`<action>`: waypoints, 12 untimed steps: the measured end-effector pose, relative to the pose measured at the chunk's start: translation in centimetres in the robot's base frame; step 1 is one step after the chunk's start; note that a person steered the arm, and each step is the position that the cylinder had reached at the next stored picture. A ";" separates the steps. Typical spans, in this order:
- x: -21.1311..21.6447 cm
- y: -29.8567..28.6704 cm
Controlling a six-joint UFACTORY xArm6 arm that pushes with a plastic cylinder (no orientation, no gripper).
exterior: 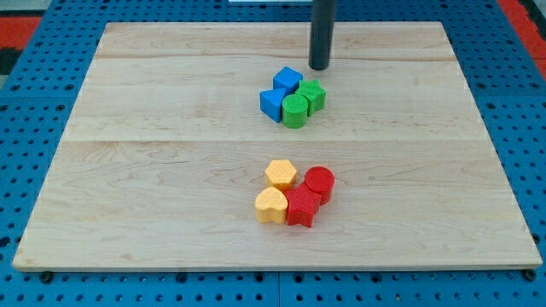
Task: Point your arm towards blue cube
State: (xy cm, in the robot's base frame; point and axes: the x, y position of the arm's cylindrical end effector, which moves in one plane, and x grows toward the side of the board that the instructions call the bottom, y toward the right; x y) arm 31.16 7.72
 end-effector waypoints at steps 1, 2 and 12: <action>2.2 2.1; 2.2 2.1; -8.8 0.0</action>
State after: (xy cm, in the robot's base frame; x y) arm 22.34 7.73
